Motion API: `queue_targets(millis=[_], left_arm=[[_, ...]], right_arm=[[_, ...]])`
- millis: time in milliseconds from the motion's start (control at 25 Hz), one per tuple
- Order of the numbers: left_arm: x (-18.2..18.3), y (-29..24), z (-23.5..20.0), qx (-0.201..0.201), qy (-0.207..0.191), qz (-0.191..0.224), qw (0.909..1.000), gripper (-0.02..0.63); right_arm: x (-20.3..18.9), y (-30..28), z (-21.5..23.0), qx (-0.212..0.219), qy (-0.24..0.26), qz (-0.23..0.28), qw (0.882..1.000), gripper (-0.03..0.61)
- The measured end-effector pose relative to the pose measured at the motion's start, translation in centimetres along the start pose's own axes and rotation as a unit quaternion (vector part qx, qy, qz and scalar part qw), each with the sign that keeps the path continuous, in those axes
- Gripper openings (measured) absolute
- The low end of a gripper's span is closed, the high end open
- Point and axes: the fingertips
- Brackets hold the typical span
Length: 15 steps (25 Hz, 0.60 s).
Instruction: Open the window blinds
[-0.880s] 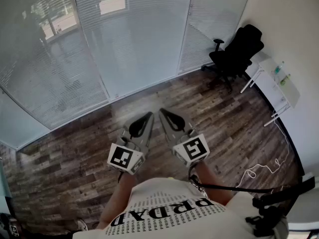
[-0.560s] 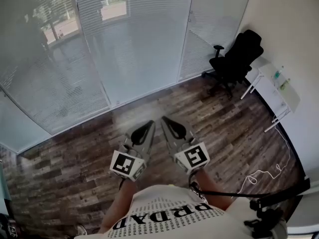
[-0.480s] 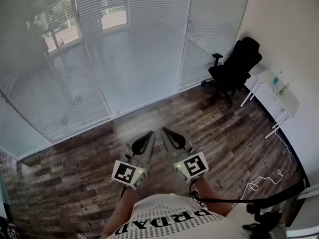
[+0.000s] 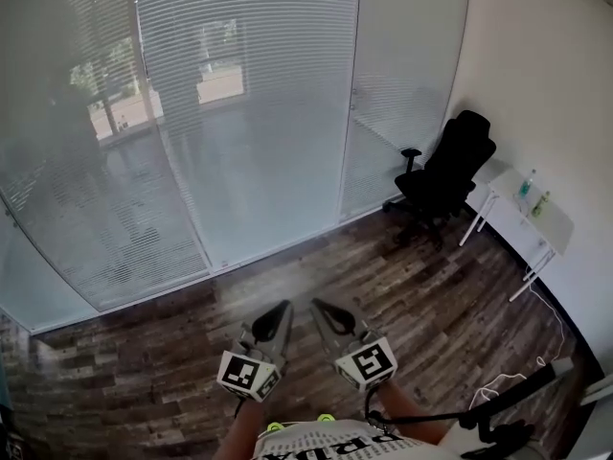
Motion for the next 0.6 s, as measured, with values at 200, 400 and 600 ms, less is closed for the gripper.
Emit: queue_targets(millis=[200, 400, 600], left_arm=[[-0.3, -2.7, 3.1, -0.003, -0.006, 0.003, 1.0, -0.008], [-1.4, -5.8, 5.8, -0.004, -0.014, -0.013, 0.9998, -0.008], [-1.3, -7.3, 6.5, -0.006, -0.015, -0.015, 0.9997, -0.008]], right_arm=[[0.2, 2.0, 2.7, 0.002, 0.005, 0.003, 1.0, 0.008], [-0.6, 3.9, 6.7, -0.011, -0.002, -0.006, 1.0, 0.008], [-0.8, 4.1, 8.3, -0.013, -0.012, -0.009, 1.0, 0.008]])
Point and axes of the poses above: the fingertips, and each gripper's own axes: y backward along the fingers, z to its right, x out of its top, and after that the axes turned 1 degree about y, right-handed
